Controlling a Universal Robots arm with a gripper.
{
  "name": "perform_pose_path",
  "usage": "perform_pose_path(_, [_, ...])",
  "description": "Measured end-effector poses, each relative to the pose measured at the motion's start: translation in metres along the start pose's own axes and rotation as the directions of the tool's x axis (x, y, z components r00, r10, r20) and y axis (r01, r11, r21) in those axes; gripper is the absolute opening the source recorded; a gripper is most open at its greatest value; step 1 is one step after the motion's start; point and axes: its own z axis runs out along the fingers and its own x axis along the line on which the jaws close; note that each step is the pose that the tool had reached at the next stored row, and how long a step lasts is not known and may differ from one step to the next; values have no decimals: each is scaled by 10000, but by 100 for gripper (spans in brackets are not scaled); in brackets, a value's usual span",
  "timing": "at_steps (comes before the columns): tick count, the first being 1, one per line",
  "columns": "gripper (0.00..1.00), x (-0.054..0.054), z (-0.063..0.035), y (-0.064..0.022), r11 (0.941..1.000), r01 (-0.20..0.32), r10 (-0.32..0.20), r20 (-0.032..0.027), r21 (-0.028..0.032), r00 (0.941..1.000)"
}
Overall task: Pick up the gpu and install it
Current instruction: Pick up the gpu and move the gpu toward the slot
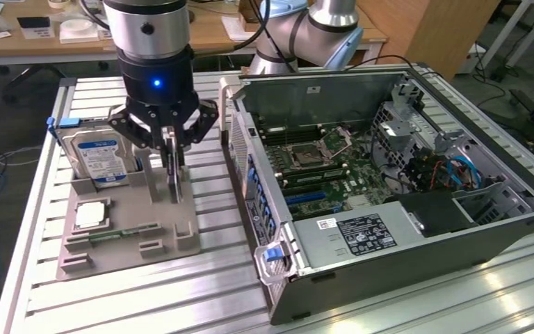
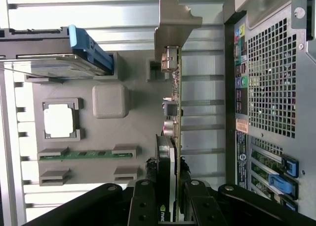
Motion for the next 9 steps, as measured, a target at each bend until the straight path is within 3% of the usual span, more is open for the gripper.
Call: perform_pose_path(9, [27, -1, -152, 2, 10000, 0, 0, -3, 37, 10000])
